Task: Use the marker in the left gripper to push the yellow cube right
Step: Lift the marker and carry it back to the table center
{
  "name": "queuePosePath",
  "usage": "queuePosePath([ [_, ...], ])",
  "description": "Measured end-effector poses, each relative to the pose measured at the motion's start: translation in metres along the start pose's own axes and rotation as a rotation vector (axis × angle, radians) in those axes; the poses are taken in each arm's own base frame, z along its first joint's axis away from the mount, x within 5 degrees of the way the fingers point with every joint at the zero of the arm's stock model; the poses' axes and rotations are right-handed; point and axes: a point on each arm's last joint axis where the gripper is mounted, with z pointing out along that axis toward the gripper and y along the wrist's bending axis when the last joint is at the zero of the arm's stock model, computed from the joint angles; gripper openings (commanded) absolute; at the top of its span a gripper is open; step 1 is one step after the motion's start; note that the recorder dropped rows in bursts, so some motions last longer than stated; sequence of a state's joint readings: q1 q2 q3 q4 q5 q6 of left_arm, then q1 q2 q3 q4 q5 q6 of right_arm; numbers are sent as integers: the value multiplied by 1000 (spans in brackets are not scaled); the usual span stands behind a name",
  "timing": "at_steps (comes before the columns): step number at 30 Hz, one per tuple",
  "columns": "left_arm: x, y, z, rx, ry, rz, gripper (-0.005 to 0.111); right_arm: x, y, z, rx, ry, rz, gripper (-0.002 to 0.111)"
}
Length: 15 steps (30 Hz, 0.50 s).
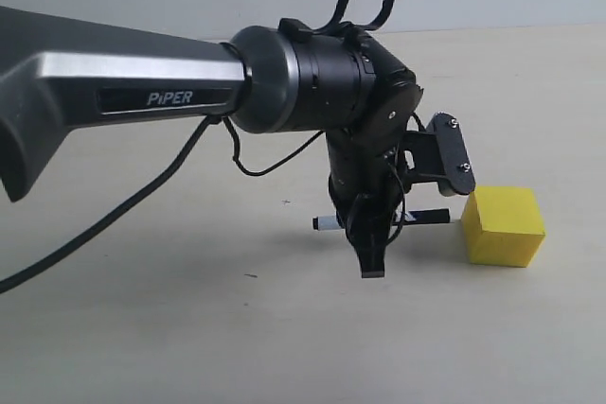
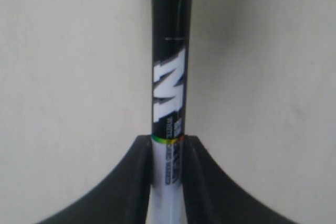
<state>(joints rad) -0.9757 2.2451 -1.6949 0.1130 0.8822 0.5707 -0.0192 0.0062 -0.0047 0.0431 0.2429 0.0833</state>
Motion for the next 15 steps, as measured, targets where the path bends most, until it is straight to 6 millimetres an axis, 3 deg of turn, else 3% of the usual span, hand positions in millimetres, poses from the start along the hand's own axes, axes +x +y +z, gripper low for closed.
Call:
queuePosePath([
  [5, -11, -10, -1, -5, -33, 24, 0, 0, 0, 0, 0, 0, 0, 0],
  [8, -8, -7, -1, -24, -11, -13, 0, 0, 0, 0, 0, 0, 0, 0],
  [12, 17, 16, -14, -73, 89, -140, 0, 0, 0, 0, 0, 0, 0, 0],
  [15, 44, 45, -32, -105, 108, -345, 0, 0, 0, 0, 0, 0, 0, 0],
])
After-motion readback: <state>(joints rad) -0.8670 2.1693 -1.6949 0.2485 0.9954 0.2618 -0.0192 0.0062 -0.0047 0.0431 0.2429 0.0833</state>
